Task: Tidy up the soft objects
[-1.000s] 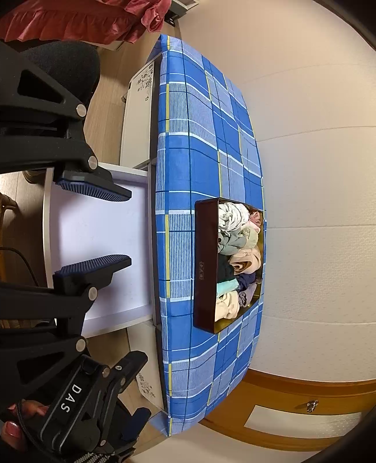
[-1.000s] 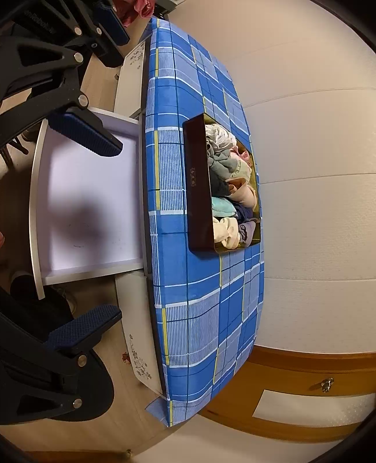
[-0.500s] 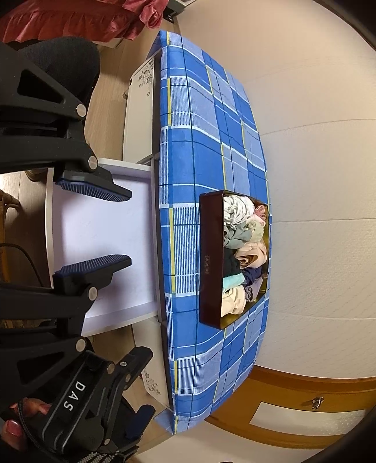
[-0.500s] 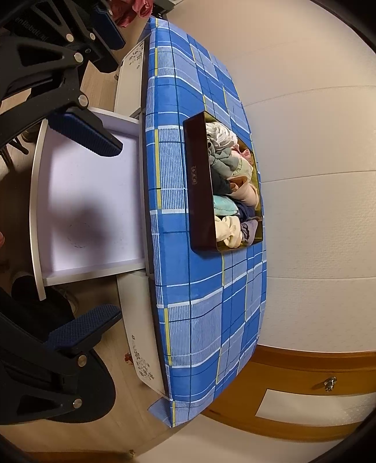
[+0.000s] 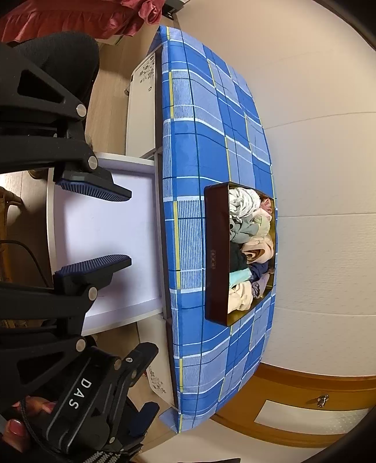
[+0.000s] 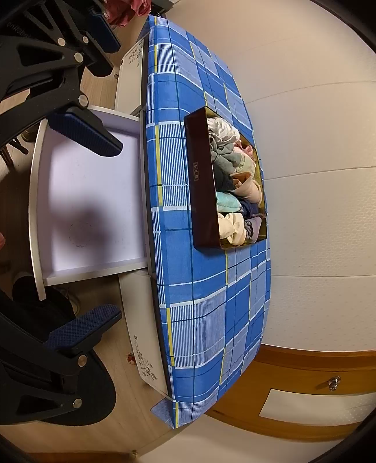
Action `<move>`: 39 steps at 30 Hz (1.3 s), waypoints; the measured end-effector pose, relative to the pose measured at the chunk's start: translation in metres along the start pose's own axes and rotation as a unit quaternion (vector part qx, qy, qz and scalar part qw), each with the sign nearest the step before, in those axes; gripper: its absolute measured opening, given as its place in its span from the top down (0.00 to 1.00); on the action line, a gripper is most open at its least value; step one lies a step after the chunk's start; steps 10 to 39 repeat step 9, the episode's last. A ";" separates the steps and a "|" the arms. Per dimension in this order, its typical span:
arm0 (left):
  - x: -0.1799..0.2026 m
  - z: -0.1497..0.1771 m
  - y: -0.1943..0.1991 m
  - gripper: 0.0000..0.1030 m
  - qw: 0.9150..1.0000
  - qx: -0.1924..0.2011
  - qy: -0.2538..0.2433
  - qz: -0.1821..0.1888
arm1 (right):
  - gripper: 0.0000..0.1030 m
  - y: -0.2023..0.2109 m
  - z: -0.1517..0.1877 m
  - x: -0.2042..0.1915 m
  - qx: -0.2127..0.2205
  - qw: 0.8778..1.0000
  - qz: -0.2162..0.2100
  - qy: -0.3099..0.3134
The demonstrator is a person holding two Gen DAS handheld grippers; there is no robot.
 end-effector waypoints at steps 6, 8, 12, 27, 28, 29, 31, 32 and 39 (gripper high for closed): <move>-0.001 -0.001 -0.010 0.63 1.000 -0.006 0.000 -0.010 | 0.00 -0.012 -0.002 0.004 -0.012 1.000 -0.005 -0.006; 0.000 -0.002 -0.014 0.63 1.000 -0.009 0.000 -0.013 | 0.00 -0.018 -0.002 0.006 -0.018 1.000 -0.005 -0.009; 0.000 -0.002 -0.016 0.63 1.000 -0.011 0.000 -0.014 | 0.00 -0.021 -0.003 0.007 -0.021 1.000 -0.007 -0.011; 0.000 -0.002 -0.016 0.63 1.000 -0.011 0.000 -0.014 | 0.00 -0.021 -0.003 0.007 -0.021 1.000 -0.007 -0.011; 0.000 -0.002 -0.016 0.63 1.000 -0.011 0.000 -0.014 | 0.00 -0.021 -0.003 0.007 -0.021 1.000 -0.007 -0.011; 0.000 -0.002 -0.016 0.63 1.000 -0.011 0.000 -0.014 | 0.00 -0.021 -0.003 0.007 -0.021 1.000 -0.007 -0.011; 0.000 -0.002 -0.016 0.63 1.000 -0.011 0.000 -0.014 | 0.00 -0.021 -0.003 0.007 -0.021 1.000 -0.007 -0.011; 0.000 -0.002 -0.016 0.63 1.000 -0.011 0.000 -0.014 | 0.00 -0.021 -0.003 0.007 -0.021 1.000 -0.007 -0.011; 0.000 -0.002 -0.016 0.63 1.000 -0.011 0.000 -0.014 | 0.00 -0.021 -0.003 0.007 -0.021 1.000 -0.007 -0.011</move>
Point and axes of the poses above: each gripper's, at about its wrist camera, not at the fingertips, and y roughly against the way its jaws point, x to its right, z to its underside, the point moved 1 cm from there along -y, roughly the way its jaws point, and after that the axes turned 9 degrees about y, right-handed, at the moved point
